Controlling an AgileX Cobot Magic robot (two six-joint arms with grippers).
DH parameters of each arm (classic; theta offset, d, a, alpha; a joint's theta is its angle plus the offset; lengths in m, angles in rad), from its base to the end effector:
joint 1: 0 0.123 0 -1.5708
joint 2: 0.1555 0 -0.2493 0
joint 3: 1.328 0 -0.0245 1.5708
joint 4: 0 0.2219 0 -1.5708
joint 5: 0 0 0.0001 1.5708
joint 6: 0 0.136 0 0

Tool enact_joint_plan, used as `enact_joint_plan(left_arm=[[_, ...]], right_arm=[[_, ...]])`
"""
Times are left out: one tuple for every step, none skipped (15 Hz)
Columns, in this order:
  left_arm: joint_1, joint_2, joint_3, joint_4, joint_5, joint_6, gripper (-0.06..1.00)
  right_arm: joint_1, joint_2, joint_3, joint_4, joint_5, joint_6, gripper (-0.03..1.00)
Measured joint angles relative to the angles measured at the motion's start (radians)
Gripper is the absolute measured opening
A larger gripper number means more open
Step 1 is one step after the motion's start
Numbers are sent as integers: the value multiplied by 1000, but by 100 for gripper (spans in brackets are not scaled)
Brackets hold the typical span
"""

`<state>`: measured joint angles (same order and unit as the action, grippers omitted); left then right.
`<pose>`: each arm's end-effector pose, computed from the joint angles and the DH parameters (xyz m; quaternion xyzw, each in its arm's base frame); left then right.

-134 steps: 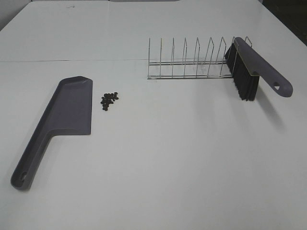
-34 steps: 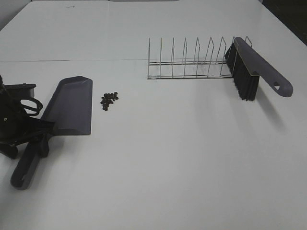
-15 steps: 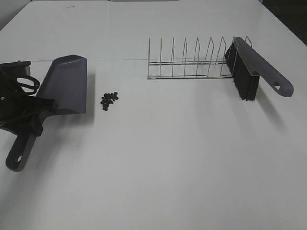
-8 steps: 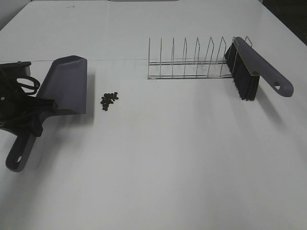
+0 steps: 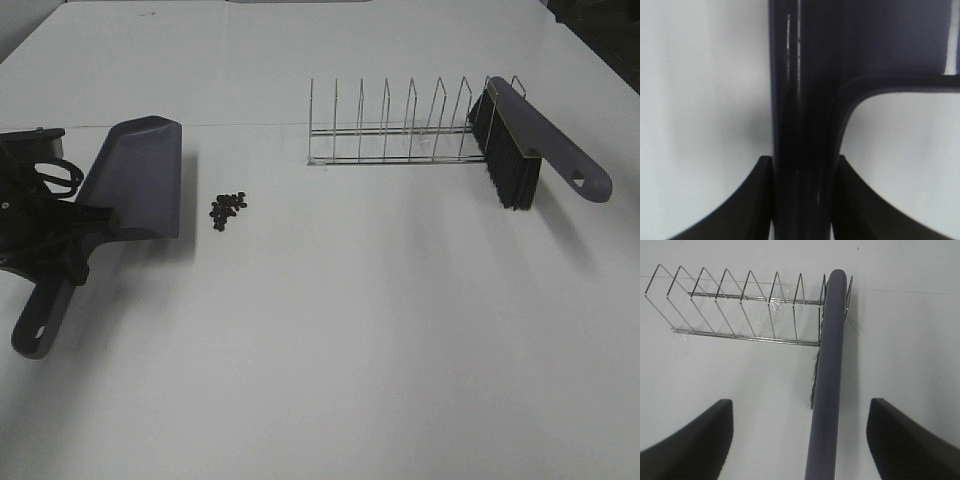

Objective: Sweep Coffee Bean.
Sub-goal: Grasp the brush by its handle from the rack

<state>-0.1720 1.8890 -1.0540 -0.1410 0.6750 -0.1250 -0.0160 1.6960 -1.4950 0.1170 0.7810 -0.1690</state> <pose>0.3070 -0.0655 0.0780 -0.0282 0.9957 -0.0584 0.0659 0.3775 0.0051 0.2562 -0.0465 0.9410 0.0218 0.3345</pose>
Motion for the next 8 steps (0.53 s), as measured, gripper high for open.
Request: enact_joint_plan(left_arm=[[0, 0, 0, 0, 0, 0, 27], [0, 0, 0, 0, 0, 0, 27], [0, 0, 0, 0, 0, 0, 27], [0, 0, 0, 0, 0, 0, 27], [0, 0, 0, 0, 0, 0, 27], [0, 0, 0, 0, 0, 0, 27], [0, 0, 0, 0, 1, 0, 27], [0, 0, 0, 0, 1, 0, 27]], right_arm=[[0, 76, -79, 0, 31, -15, 70], [0, 148, -146, 0, 58, -29, 70], [0, 175, -181, 0, 69, -29, 70], [0, 242, -246, 0, 91, -35, 70], [0, 298, -301, -7, 106, -36, 70], [0, 355, -350, -19, 117, -37, 70], [0, 403, -393, -40, 121, -38, 69], [0, 445, -433, -67, 121, -39, 68]])
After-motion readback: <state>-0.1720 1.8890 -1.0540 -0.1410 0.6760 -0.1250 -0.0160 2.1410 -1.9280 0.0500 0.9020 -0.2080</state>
